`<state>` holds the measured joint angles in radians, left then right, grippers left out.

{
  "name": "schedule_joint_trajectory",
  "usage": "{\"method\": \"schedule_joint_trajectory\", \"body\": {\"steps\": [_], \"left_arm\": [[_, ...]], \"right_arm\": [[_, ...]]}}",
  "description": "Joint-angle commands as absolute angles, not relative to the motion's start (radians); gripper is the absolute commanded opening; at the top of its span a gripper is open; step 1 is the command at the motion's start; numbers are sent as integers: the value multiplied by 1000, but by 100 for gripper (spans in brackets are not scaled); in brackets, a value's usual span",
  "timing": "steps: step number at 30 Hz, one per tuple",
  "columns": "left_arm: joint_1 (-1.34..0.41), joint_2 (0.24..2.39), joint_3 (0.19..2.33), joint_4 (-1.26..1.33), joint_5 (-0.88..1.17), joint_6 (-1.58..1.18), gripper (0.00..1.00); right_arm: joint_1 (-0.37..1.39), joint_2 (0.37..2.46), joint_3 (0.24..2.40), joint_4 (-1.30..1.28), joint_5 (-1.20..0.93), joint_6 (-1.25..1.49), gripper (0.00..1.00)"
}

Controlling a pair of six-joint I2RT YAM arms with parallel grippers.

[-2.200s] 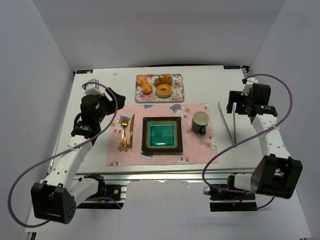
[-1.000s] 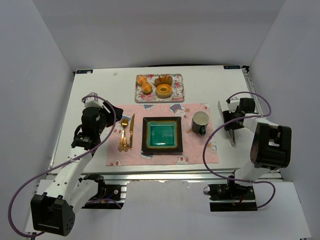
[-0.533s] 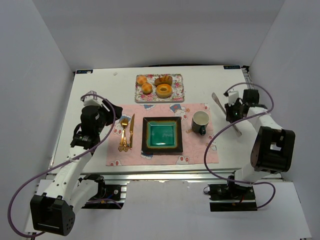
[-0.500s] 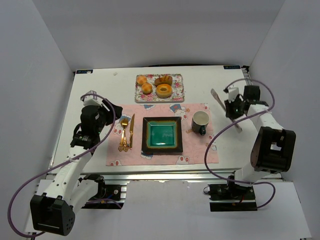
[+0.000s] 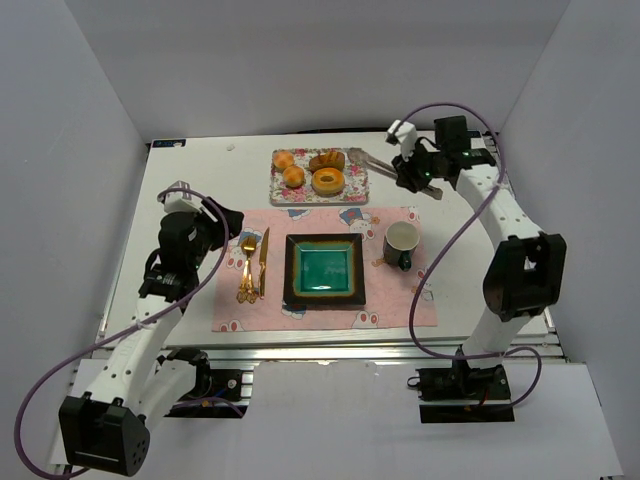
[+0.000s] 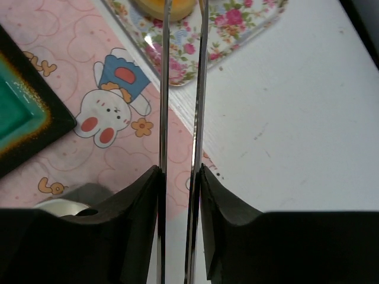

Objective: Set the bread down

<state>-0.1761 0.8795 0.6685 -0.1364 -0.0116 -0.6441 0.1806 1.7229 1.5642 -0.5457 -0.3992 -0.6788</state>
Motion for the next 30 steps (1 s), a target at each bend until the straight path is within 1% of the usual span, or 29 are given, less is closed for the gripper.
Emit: {"method": "schedule_joint_trajectory", "body": {"steps": [1, 11, 16, 19, 23, 30], "left_arm": [[-175, 835, 683, -147, -31, -658, 70], [-175, 798, 666, -175, -49, -669, 70], [-175, 790, 655, -170, -54, -673, 70], [-175, 787, 655, -176, -57, -675, 70], [-175, 781, 655, -181, -63, -675, 71], [-175, 785, 652, -170, -63, -680, 71]], "right_arm": [[228, 1756, 1664, -586, -411, -695, 38], [373, 1799, 1678, -574, -333, -796, 40], [439, 1824, 1649, -528, -235, -834, 41], [459, 1858, 1667, -508, -174, -831, 41], [465, 1885, 1681, -480, -146, -828, 43], [472, 1904, 1666, -440, -103, -833, 43]]}}
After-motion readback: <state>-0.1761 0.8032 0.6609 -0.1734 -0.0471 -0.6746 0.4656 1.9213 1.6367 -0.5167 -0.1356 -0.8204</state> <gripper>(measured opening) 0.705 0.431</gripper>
